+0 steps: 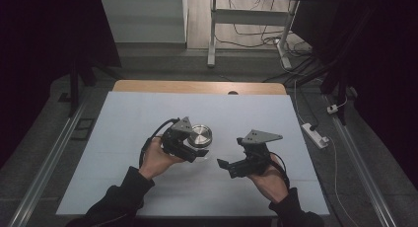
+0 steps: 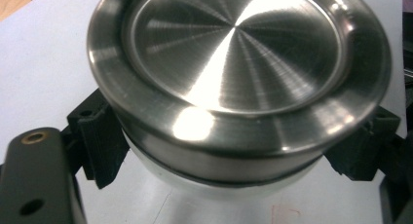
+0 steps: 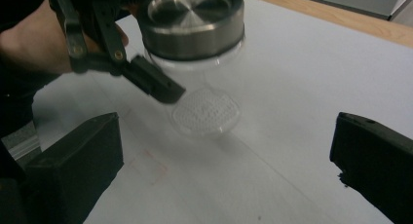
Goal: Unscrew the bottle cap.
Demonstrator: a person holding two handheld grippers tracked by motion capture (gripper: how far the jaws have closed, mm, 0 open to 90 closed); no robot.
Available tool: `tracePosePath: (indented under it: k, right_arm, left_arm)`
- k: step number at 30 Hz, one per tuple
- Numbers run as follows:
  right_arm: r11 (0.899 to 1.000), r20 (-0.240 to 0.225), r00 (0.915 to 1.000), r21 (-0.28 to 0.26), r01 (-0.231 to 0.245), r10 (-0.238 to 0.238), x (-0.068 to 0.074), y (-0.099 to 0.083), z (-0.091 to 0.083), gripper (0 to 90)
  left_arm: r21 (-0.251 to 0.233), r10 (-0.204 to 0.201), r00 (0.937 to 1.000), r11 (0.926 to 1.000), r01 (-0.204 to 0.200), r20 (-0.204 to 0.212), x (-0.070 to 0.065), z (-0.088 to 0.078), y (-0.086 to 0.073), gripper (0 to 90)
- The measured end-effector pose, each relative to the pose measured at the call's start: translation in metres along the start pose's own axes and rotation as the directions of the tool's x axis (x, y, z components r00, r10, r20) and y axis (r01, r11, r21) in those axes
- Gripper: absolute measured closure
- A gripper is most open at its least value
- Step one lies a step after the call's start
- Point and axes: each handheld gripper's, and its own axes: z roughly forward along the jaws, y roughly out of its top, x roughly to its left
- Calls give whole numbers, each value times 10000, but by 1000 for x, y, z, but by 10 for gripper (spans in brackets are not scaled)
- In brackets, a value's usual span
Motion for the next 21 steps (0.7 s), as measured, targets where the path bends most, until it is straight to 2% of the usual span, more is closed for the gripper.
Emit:
tracePosePath:
  k: [4,6,8,12,17,21]
  right_arm:
    - [9999,-30,9999,-28,141,-141,2,11,7,0]
    - [9989,162,9988,47,461,-461,3,18,15,0]
    - [9988,199,9986,50,494,-495,2,20,16,0]
    - [9994,70,9994,17,337,-337,1,27,24,0]
    - [9992,28,9992,-8,397,-397,4,39,34,0]
    - [9995,-72,9995,102,307,-307,7,46,47,0]
  left_arm:
    - [34,50,10000,10000,-50,75,-2,1,0,158]
    - [61,125,9999,9999,-125,101,-2,2,0,158]
    - [67,143,9998,9999,-144,117,-3,2,0,158]
    - [44,119,9998,9999,-120,177,-3,3,0,158]
    - [68,95,9998,9999,-96,184,-3,4,0,158]
    - [127,79,9998,9999,-81,154,-4,6,0,158]
